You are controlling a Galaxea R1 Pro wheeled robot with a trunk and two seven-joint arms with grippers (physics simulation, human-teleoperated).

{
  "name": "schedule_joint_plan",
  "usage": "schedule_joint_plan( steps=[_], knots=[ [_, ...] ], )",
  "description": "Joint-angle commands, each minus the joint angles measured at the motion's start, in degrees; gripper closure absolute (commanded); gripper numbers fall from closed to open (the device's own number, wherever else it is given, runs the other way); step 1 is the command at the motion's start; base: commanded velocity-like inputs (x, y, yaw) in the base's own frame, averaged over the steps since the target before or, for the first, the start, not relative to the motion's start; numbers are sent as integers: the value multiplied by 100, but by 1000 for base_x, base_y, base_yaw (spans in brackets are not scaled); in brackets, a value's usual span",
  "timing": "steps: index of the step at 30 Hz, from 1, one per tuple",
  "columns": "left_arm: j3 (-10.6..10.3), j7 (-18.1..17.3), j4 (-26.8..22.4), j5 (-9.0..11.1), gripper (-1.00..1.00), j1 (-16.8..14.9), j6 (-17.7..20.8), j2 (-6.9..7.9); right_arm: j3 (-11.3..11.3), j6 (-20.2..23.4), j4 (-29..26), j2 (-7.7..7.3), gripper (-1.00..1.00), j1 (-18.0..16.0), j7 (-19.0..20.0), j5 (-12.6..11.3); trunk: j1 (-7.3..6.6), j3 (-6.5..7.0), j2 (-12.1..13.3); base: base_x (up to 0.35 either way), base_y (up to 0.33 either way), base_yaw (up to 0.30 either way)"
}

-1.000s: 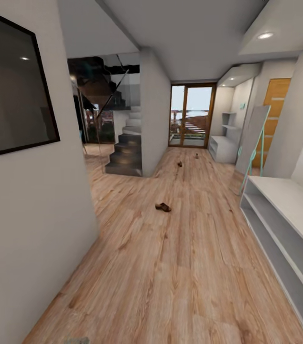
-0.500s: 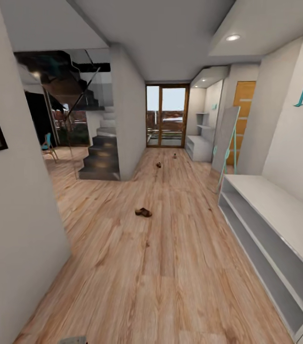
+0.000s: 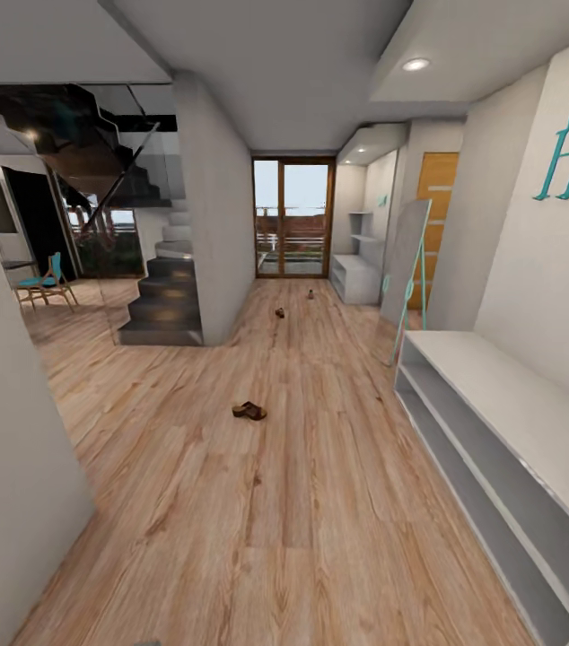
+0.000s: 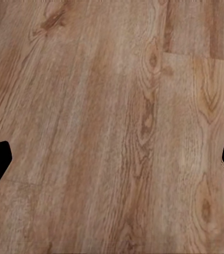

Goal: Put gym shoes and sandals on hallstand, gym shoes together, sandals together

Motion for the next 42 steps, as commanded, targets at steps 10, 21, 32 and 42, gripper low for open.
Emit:
schedule_joint_plan(
  steps=[10,21,32,42],
  knots=[
    [3,2,20,56,-100,-3,-12,-1,-15,-4,-6,2,-100,-1,6,6,3,-5,-2,346,-127,-1],
    [10,0,20,62,-100,-3,-11,10,-15,-4,-3,1,-100,-1,6,6,3,-5,-2,272,-128,0],
    [2,-1,20,62,-100,-3,-11,16,-15,-4,-2,1,-100,-1,3,6,3,-5,-2,334,-133,0],
    [0,-1,20,61,-100,-3,-13,17,-15,-4,1,-5,-100,-1,0,6,3,-5,-2,343,-99,0]
  ],
)
